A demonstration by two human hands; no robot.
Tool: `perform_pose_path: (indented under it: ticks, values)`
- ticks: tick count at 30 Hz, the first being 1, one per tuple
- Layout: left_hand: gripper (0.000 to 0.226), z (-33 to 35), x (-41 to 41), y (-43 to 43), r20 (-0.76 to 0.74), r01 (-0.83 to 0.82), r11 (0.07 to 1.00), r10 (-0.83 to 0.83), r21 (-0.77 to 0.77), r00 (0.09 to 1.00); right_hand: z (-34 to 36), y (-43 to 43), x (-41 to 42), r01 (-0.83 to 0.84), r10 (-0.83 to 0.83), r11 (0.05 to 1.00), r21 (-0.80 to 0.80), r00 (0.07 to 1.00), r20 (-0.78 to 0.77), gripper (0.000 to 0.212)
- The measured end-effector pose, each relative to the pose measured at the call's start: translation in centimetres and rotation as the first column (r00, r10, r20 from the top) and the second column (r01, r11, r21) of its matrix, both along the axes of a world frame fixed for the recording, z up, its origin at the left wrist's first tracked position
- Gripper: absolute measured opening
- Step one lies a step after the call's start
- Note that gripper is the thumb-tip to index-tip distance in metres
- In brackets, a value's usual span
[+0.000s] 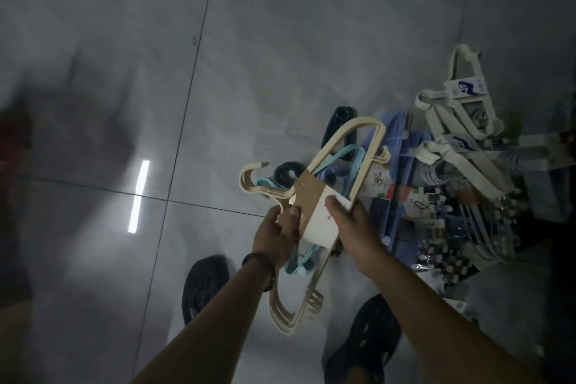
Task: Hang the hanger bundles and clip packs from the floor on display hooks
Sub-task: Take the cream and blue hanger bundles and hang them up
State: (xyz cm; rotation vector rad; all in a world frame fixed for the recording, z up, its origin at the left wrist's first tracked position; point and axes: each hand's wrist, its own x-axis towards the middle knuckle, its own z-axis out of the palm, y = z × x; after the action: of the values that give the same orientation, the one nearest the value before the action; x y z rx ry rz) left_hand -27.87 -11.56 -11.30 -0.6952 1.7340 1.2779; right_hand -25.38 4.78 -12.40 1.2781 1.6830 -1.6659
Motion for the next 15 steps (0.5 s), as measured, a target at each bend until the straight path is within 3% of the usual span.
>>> perform_pose_path:
  ticks: [5,8,10,11,13,15]
  values:
    - [0.068,-6.7,-0.5,-0.1,-0.024,0.104,0.985,-0.108,-0.135,0.994,-4.5,1.4,-1.5,-0.341,0.315,0.937,0.076,0.919,0.236,0.056]
    - [0.081,-10.3,0.1,0.5,0.034,0.154,0.974,-0.150,-0.166,0.988,-6.6,1.8,-1.6,-0.448,0.409,0.877,0.175,0.886,0.220,0.072]
    - [0.076,-11.4,0.3,0.3,0.057,0.205,0.967,-0.198,-0.149,0.978,-7.3,1.8,-1.6,-0.330,0.303,0.938,0.109,0.930,0.206,0.082]
    - [0.072,-11.9,0.4,0.0,0.046,0.219,0.968,-0.215,-0.124,0.976,-7.5,1.8,-1.6,-0.249,0.234,0.967,0.054,0.951,0.204,0.077]
    - [0.073,-12.2,0.4,-0.4,0.032,0.206,0.978,-0.205,-0.022,0.978,-7.8,1.9,-1.6,-0.126,0.136,0.990,-0.060,0.971,0.197,0.047]
    - [0.080,-12.4,0.6,-0.7,0.076,0.165,0.983,-0.171,0.084,0.982,-8.0,2.0,-1.3,-0.039,0.061,0.992,-0.124,0.982,0.180,0.033]
